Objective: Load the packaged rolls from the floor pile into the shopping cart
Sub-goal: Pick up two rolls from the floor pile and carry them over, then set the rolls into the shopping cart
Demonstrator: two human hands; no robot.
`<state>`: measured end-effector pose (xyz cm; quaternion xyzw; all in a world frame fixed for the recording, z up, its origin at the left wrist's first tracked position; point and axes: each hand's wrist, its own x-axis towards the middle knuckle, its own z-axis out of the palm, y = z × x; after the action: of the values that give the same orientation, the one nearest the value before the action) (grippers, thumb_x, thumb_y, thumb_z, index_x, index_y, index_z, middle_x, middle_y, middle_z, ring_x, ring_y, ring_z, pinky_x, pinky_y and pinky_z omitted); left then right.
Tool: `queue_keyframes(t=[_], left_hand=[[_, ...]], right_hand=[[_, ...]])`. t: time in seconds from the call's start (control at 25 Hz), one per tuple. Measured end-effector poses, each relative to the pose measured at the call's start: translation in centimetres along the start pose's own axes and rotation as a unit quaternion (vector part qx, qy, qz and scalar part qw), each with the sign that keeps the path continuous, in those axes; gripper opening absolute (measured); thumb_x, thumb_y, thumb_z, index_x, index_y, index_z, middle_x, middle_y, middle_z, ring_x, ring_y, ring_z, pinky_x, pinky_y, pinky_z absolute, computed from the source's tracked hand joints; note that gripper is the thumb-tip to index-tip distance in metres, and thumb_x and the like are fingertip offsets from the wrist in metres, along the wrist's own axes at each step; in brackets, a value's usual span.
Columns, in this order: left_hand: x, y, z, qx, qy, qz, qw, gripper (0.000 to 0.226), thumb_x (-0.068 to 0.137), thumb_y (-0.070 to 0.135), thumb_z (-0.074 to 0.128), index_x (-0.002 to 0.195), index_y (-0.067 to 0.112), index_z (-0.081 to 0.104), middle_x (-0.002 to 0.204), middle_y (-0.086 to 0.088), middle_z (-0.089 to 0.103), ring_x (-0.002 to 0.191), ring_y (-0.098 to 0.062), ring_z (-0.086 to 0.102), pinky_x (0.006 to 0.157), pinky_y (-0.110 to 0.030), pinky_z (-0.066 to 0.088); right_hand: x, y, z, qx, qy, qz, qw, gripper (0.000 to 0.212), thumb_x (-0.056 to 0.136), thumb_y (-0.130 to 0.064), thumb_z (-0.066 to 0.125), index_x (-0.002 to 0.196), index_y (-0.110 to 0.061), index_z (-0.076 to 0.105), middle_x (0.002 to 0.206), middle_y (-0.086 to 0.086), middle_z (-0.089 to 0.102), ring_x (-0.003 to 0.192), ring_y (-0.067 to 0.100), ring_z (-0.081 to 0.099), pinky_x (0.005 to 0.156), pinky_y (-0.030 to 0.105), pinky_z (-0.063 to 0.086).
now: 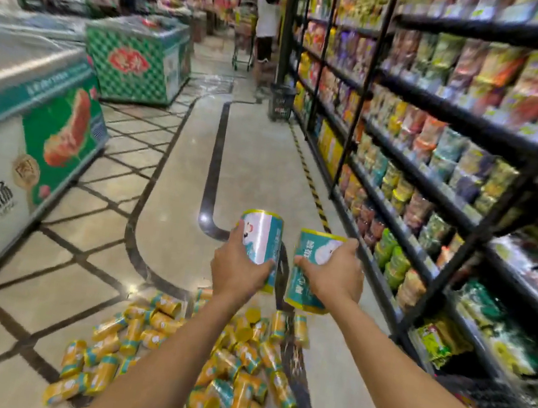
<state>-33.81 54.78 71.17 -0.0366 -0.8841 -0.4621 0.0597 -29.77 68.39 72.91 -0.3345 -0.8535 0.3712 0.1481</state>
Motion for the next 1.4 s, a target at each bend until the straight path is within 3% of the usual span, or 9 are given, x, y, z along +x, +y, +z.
queue_keyframes(t=[0.24,0.44,0.76,0.88,1.04,1.28,1.4], left_hand=[[-2.7,12.7,0.9,-0.067,-0.032,0.116,0.99,0.08,0.067,0.03,0.081,0.138,0.017,0.045,0.124,-0.007,0.062,0.111,-0.03,0.058,0.089,-0.034,0.046],[-7.8,20.1,7.9,-0.091,-0.116,0.155,0.977,0.085,0.073,0.031,0.079,0.146,0.018,0.036,0.135,-0.004,0.055,0.118,-0.025,0.054,0.092,-0.031,0.043],[-15.4,27.6,20.5,-0.066,-0.277,0.222,0.933,0.091,0.072,0.037,0.079,0.148,0.023,0.031,0.137,-0.003,0.053,0.123,-0.026,0.05,0.098,-0.037,0.044],[-17.4,28.8,24.3,-0.04,-0.325,0.25,0.911,0.091,0.073,0.041,0.078,0.148,0.025,0.029,0.136,-0.002,0.054,0.122,-0.026,0.051,0.098,-0.039,0.045],[-19.0,28.3,28.7,0.001,-0.389,0.283,0.877,0.091,0.075,0.042,0.076,0.149,0.025,0.027,0.135,0.0,0.055,0.122,-0.023,0.051,0.096,-0.032,0.042],[-16.4,22.3,33.7,0.082,-0.491,0.268,0.825,0.089,0.075,0.037,0.077,0.149,0.022,0.029,0.134,-0.002,0.056,0.119,-0.023,0.054,0.094,-0.03,0.041],[-14.8,18.7,35.5,0.156,-0.527,0.279,0.787,0.086,0.075,0.038,0.076,0.147,0.02,0.032,0.129,-0.003,0.06,0.114,-0.024,0.057,0.09,-0.031,0.044]], right_hand=[[-0.4,-0.9,-14.5,-0.01,0.114,-0.003,0.993,0.077,0.07,-0.052,0.077,0.119,-0.008,0.037,0.12,0.015,0.058,0.109,0.035,0.057,0.078,0.039,0.047],[-1.1,6.7,-23.2,-0.009,0.192,0.081,0.978,0.075,0.071,-0.052,0.077,0.116,-0.007,0.037,0.122,0.016,0.057,0.112,0.036,0.055,0.083,0.038,0.046],[-1.3,19.8,-32.8,-0.009,0.264,0.248,0.932,0.079,0.071,-0.055,0.075,0.119,-0.008,0.034,0.119,0.014,0.058,0.107,0.036,0.059,0.08,0.041,0.05],[-1.5,23.2,-35.2,-0.01,0.286,0.282,0.916,0.076,0.071,-0.055,0.075,0.117,-0.009,0.035,0.115,0.012,0.059,0.1,0.033,0.062,0.074,0.038,0.05],[-1.6,27.2,-37.2,-0.016,0.311,0.335,0.889,0.089,0.073,-0.056,0.073,0.132,-0.004,0.031,0.117,0.013,0.059,0.102,0.034,0.06,0.07,0.037,0.046],[-0.1,30.9,-35.3,-0.031,0.314,0.416,0.853,0.095,0.075,-0.053,0.074,0.138,-0.001,0.025,0.127,0.019,0.054,0.116,0.037,0.053,0.084,0.038,0.045],[0.9,31.8,-33.0,-0.032,0.296,0.464,0.834,0.093,0.074,-0.053,0.074,0.136,0.0,0.028,0.122,0.02,0.056,0.111,0.037,0.055,0.077,0.037,0.044]])
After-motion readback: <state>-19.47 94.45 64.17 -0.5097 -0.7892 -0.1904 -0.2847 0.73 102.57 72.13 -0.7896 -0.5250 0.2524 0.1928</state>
